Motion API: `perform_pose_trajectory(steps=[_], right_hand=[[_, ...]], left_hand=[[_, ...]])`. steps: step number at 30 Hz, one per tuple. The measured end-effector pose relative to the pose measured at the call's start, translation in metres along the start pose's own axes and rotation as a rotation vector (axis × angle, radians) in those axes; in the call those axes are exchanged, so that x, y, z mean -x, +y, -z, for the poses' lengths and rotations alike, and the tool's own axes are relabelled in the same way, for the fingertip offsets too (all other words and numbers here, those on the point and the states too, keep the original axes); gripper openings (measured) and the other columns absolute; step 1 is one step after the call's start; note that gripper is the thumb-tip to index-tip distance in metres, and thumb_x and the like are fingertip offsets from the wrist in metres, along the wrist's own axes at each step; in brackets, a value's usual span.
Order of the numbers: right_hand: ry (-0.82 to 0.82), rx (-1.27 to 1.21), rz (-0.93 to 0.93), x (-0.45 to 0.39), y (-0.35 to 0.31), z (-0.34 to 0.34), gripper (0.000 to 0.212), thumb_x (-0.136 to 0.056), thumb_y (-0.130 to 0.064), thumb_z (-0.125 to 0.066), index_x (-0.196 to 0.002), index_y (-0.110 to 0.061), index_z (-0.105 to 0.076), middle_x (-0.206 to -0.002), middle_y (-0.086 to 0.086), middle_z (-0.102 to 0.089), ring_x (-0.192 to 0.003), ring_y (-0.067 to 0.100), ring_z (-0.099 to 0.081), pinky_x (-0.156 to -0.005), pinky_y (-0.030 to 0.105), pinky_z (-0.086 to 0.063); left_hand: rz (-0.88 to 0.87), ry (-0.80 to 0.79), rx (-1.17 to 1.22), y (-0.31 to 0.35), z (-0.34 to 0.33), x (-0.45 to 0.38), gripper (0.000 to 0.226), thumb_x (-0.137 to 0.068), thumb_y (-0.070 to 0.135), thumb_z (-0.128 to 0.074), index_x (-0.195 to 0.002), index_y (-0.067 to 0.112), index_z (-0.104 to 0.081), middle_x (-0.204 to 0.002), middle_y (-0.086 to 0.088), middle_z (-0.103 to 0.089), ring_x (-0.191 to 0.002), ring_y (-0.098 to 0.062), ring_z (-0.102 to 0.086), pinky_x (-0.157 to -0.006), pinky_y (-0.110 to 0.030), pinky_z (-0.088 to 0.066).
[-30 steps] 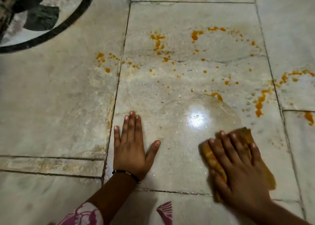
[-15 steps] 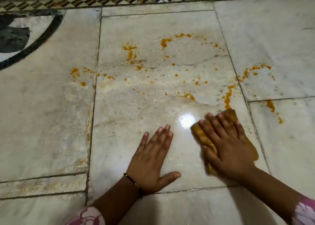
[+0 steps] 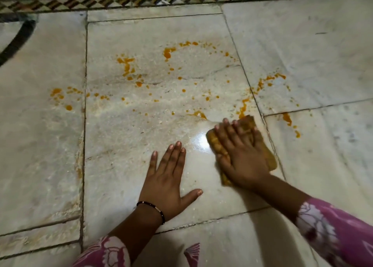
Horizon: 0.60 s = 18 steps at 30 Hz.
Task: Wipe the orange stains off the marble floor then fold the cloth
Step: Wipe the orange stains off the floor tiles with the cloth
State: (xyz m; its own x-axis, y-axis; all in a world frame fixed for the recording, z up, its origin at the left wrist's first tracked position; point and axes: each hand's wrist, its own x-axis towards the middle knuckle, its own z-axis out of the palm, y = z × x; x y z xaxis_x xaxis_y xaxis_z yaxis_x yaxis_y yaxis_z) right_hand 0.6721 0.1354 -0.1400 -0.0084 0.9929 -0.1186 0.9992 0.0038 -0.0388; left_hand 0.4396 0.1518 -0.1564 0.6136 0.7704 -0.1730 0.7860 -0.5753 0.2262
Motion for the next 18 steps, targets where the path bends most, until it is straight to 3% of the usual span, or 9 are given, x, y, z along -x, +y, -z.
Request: perform_pose_trajectory(steps=[3, 5, 9, 12, 14, 18], right_hand=[[-0.052, -0.005, 0.202, 0.049, -0.006, -0.007, 0.070, -0.088, -0.051, -0.030, -0.152, -0.027, -0.016, -0.160, 0.000, -0.012, -0.147, 0.022, -0.010, -0.112, 0.062, -0.011], [-0.049, -0.016, 0.225, 0.078, 0.022, -0.007, 0.071, -0.085, -0.051, -0.035, -0.151, -0.028, -0.021, -0.159, -0.001, -0.019, -0.146, 0.022, -0.017, -0.110, 0.062, -0.016], [-0.097, -0.008, 0.085, 0.072, 0.079, 0.002, 0.072, -0.085, -0.052, -0.031, -0.152, -0.035, -0.011, -0.160, -0.003, -0.015, -0.146, 0.019, -0.013, -0.113, 0.055, -0.007], [-0.074, 0.001, -0.097, 0.037, 0.077, 0.007, 0.068, -0.087, -0.056, -0.020, -0.150, -0.042, 0.002, -0.160, -0.008, -0.002, -0.147, 0.015, 0.000, -0.115, 0.051, 0.004], [-0.058, 0.019, -0.124, 0.014, 0.059, 0.006, 0.067, -0.087, -0.058, -0.016, -0.149, -0.043, 0.006, -0.160, -0.007, 0.001, -0.147, 0.016, 0.004, -0.115, 0.053, 0.005], [-0.082, 0.018, 0.195, 0.008, 0.015, 0.003, 0.067, -0.089, -0.054, -0.023, -0.152, -0.036, -0.008, -0.160, -0.001, -0.009, -0.147, 0.023, -0.006, -0.113, 0.057, -0.002]], left_hand=[[-0.008, 0.005, -0.005, 0.000, -0.001, 0.000, 0.095, -0.085, 0.076, -0.022, -0.149, 0.007, -0.019, -0.159, -0.009, -0.011, -0.146, -0.022, -0.010, -0.113, -0.055, -0.014], [-0.013, 0.011, -0.007, -0.001, -0.002, 0.001, 0.095, -0.084, 0.076, -0.023, -0.150, 0.007, -0.018, -0.159, -0.009, -0.010, -0.146, -0.022, -0.009, -0.114, -0.054, -0.011], [0.001, 0.031, -0.010, 0.000, -0.002, 0.000, 0.095, -0.084, 0.076, -0.027, -0.150, 0.008, -0.015, -0.159, -0.007, -0.009, -0.146, -0.020, -0.006, -0.114, -0.053, -0.009], [0.005, 0.030, 0.002, 0.000, -0.001, 0.001, 0.095, -0.084, 0.076, -0.027, -0.150, 0.009, -0.014, -0.159, -0.006, -0.009, -0.146, -0.019, -0.006, -0.115, -0.052, -0.008], [0.013, 0.025, 0.007, 0.000, -0.001, 0.001, 0.095, -0.084, 0.076, -0.026, -0.151, 0.009, -0.014, -0.159, -0.006, -0.008, -0.146, -0.019, -0.006, -0.115, -0.051, -0.007], [0.013, 0.015, 0.011, 0.000, -0.001, 0.001, 0.095, -0.083, 0.076, -0.025, -0.150, 0.010, -0.016, -0.159, -0.007, -0.010, -0.146, -0.019, -0.009, -0.115, -0.050, -0.008]])
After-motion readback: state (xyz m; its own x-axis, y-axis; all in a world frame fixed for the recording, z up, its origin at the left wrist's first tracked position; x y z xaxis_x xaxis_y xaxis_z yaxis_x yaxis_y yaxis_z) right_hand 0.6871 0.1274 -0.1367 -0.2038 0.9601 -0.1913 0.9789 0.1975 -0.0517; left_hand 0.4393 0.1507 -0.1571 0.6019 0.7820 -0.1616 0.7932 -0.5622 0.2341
